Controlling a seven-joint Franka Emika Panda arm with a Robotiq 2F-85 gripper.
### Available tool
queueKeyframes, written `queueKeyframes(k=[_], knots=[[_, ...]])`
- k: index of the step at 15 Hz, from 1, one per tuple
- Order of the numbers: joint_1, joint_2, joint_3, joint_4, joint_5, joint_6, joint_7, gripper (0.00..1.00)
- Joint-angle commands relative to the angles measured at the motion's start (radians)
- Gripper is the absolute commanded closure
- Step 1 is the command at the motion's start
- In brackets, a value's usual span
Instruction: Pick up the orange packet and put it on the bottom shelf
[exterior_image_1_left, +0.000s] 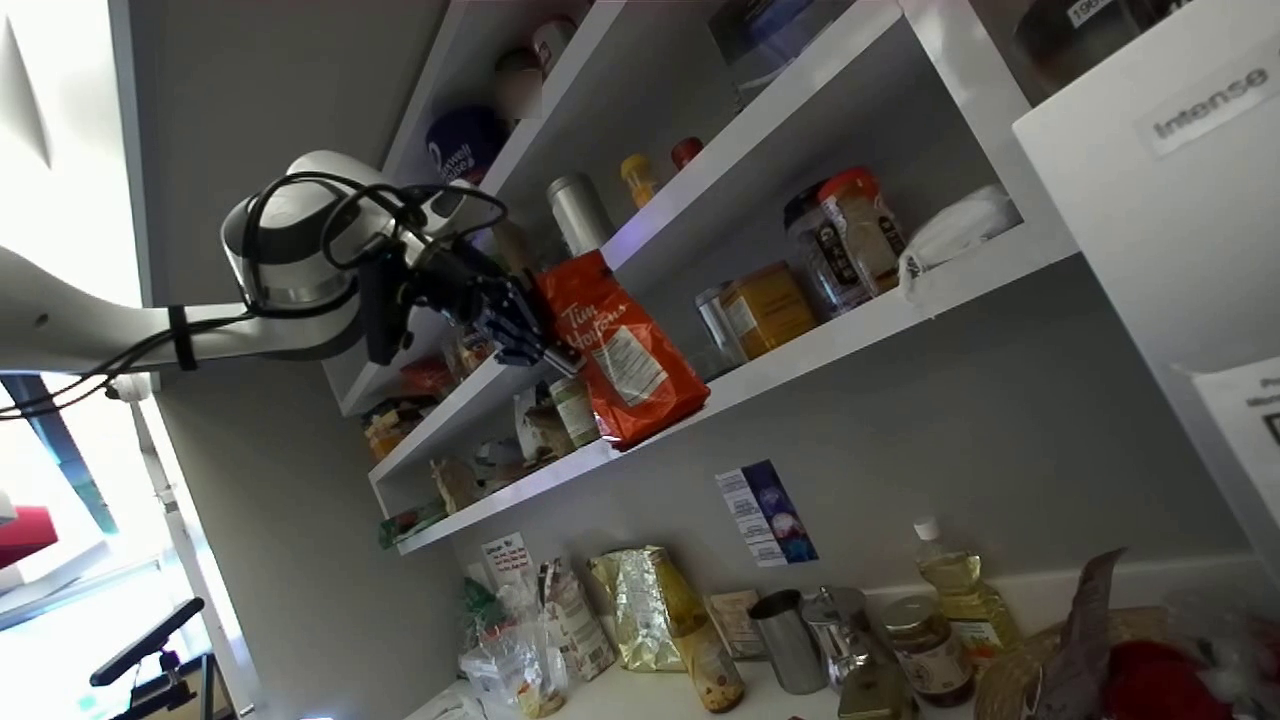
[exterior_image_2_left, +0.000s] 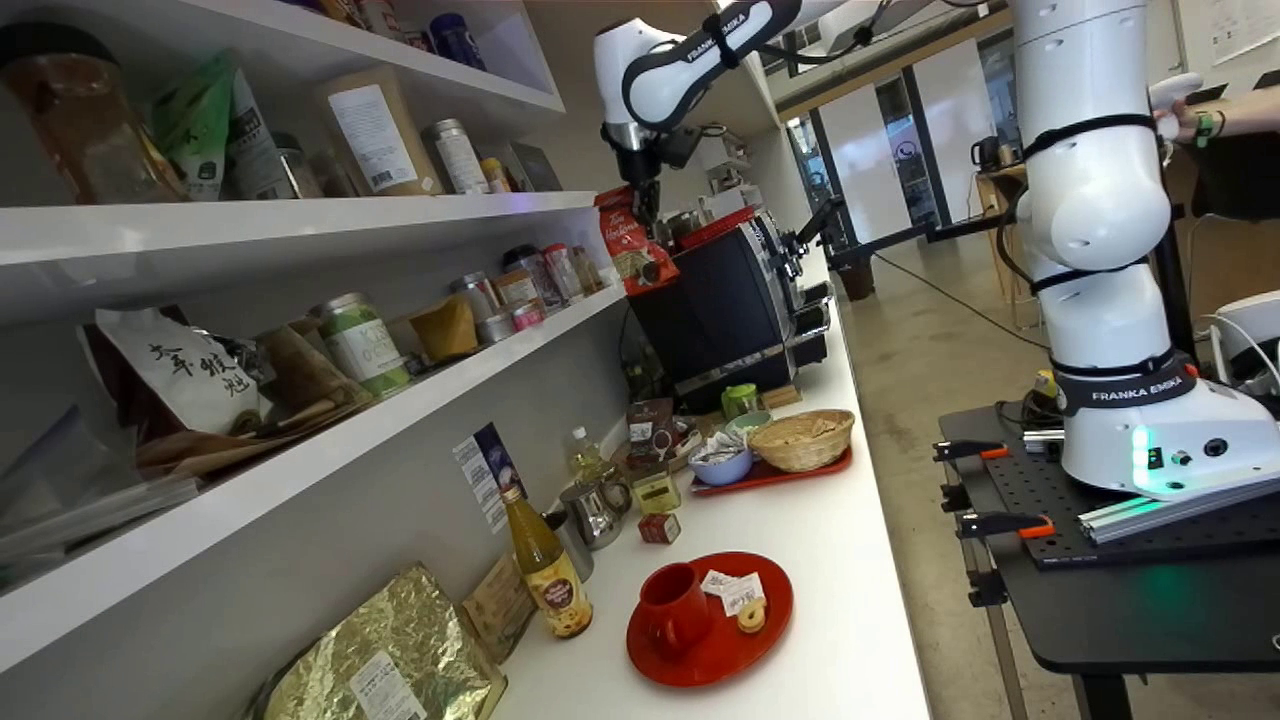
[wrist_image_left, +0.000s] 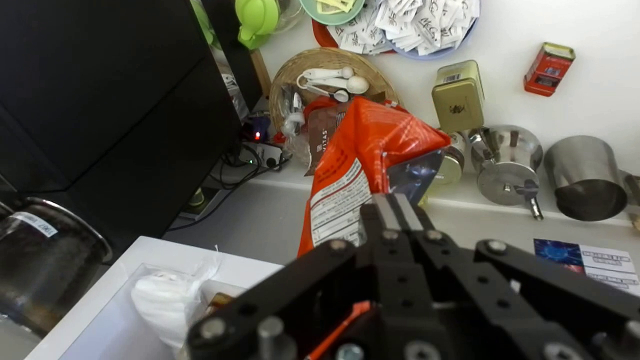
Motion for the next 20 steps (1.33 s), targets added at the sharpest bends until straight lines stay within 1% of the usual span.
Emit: queueKeyframes(k=[1,5,9,16,20], knots=[[-0.003,0.12,-0.021,0.193,0.072,-0.06,-0.06,1.0],[-0.018,0.228,-0.044,0.341,0.135,-0.092,-0.09,1.0],[-0.037,0.329,-0.048,0.467,0.187,-0.123,-0.11,1.0],[-0.034,0.486,-0.028,0.712,0.2,-0.204,-0.11,1.0],[-0.032,0.55,-0.012,0.814,0.2,-0.251,-0.113,1.0]])
